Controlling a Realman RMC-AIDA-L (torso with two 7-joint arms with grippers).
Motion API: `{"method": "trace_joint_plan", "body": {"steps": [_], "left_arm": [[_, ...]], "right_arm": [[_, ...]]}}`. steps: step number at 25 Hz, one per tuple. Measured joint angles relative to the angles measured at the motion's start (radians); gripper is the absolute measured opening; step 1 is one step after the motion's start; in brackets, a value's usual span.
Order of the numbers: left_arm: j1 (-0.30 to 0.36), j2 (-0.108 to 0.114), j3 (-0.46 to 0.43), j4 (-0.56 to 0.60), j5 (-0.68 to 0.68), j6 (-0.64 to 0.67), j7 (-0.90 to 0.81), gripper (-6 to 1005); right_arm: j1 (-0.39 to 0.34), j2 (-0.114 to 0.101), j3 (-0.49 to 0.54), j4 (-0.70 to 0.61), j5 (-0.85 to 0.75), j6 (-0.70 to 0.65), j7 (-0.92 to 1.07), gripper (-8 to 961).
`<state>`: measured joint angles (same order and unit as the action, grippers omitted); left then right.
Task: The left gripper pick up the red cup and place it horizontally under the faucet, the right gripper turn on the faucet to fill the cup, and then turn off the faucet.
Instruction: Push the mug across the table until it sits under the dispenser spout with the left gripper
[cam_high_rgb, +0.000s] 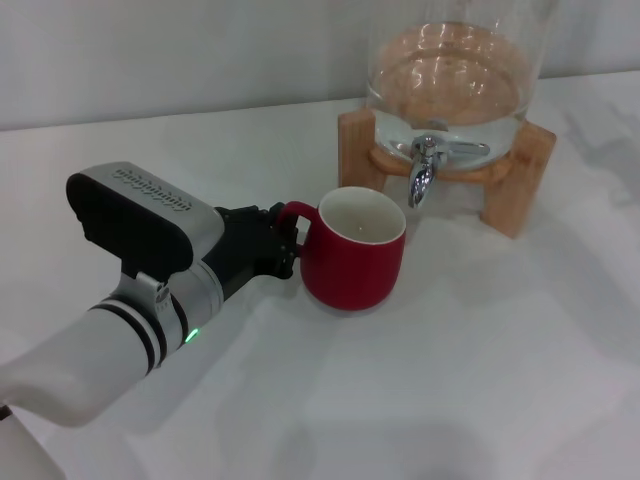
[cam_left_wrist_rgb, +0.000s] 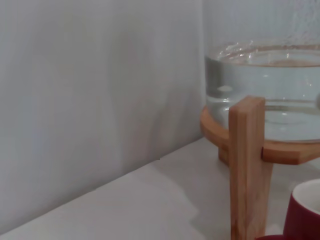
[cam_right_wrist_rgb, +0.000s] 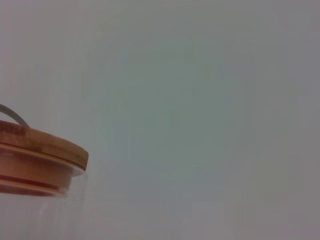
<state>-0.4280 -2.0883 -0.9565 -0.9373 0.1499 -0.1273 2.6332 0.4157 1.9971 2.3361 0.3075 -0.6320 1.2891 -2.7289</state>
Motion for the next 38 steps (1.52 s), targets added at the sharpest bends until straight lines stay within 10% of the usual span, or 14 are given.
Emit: {"method": "trace_joint_plan", "body": {"steps": [38], "left_arm": [[-0.126, 0.000, 0.080, 0.035, -0.012, 0.053, -0.025, 121]], "right_arm": [[0.004, 0.000, -0.011, 0.002, 0.000, 0.002, 0.000, 670]]}}
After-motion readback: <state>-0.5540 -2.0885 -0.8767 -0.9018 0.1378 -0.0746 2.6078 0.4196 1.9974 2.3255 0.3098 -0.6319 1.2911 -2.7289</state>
